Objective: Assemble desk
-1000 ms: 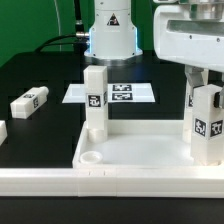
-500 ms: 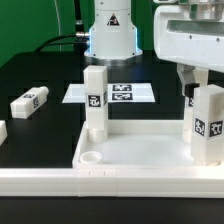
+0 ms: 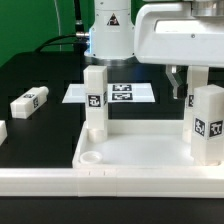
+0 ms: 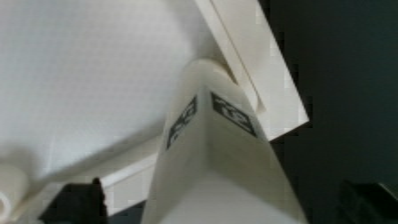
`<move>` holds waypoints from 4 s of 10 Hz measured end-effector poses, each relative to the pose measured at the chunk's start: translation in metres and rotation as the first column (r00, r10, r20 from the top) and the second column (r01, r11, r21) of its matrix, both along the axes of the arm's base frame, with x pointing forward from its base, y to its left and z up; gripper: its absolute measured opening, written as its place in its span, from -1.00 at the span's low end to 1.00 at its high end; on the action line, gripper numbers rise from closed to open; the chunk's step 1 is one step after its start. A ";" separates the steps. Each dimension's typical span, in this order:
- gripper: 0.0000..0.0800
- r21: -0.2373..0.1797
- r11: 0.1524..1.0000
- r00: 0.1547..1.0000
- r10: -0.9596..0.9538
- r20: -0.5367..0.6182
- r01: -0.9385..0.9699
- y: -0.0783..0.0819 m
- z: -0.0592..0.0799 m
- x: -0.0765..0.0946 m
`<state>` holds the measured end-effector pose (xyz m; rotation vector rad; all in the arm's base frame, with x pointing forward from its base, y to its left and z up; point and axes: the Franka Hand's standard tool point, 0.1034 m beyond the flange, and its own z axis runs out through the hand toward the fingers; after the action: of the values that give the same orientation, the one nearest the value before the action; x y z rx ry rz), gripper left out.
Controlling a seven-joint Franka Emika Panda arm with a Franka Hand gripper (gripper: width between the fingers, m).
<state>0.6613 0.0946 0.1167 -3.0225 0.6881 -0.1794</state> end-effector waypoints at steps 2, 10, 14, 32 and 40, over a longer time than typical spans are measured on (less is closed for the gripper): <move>0.62 -0.019 0.987 0.987 0.159 0.001 -0.159 0.000 0.000 0.000; 0.34 -0.066 0.852 0.854 0.520 -0.013 -0.520 0.001 0.000 0.000; -0.28 -0.065 0.860 0.862 0.507 -0.012 -0.507 0.000 0.000 0.000; -0.27 0.082 0.682 0.687 -0.724 -0.060 0.726 0.000 -0.001 -0.002; 0.62 0.026 0.989 0.989 -0.146 -0.010 0.146 0.004 -0.003 -0.002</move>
Offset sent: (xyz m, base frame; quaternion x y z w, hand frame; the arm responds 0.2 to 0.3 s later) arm -0.0039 0.0108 0.0039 0.0130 0.0014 -0.1968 0.9804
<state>0.6596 0.0985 0.1141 -2.9491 0.9051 -0.1603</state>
